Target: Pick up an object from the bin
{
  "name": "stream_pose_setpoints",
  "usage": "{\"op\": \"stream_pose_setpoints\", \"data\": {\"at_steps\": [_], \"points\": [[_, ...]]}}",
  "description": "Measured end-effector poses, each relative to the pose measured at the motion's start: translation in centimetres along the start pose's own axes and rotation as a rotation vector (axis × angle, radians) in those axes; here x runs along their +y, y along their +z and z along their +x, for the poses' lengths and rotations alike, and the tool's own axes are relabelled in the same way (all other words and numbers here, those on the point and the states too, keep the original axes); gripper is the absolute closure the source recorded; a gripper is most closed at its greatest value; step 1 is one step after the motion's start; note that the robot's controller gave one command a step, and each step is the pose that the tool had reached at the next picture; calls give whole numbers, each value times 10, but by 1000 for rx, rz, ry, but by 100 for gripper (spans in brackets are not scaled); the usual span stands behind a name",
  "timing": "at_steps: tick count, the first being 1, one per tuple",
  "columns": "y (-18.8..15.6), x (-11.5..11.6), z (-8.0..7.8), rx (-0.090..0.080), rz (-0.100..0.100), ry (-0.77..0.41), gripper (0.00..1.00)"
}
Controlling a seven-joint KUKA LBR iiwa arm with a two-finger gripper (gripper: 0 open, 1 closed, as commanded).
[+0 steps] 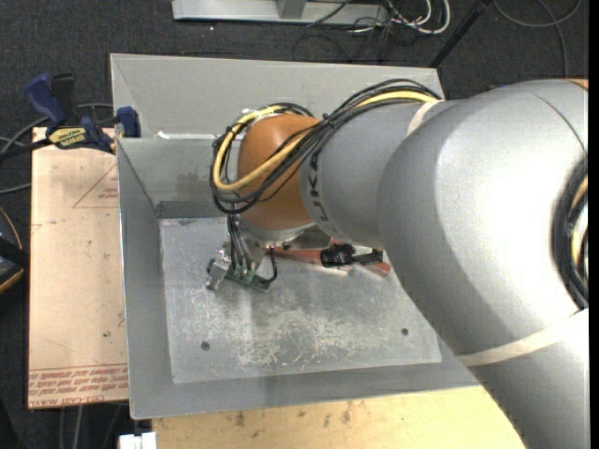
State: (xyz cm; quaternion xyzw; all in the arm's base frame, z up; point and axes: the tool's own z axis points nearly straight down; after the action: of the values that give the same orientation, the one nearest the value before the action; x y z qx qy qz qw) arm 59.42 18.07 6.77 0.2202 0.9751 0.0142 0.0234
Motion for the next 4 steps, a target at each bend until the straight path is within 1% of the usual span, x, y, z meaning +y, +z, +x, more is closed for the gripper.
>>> {"op": "stream_pose_setpoints", "data": {"at_steps": [2, 3, 4], "points": [[-6, -2, 2, 1, 1, 27, 100], [-13, -3, 4, 18, 17, 21, 100], [-14, -4, 4, 29, 28, 20, 100]]}}
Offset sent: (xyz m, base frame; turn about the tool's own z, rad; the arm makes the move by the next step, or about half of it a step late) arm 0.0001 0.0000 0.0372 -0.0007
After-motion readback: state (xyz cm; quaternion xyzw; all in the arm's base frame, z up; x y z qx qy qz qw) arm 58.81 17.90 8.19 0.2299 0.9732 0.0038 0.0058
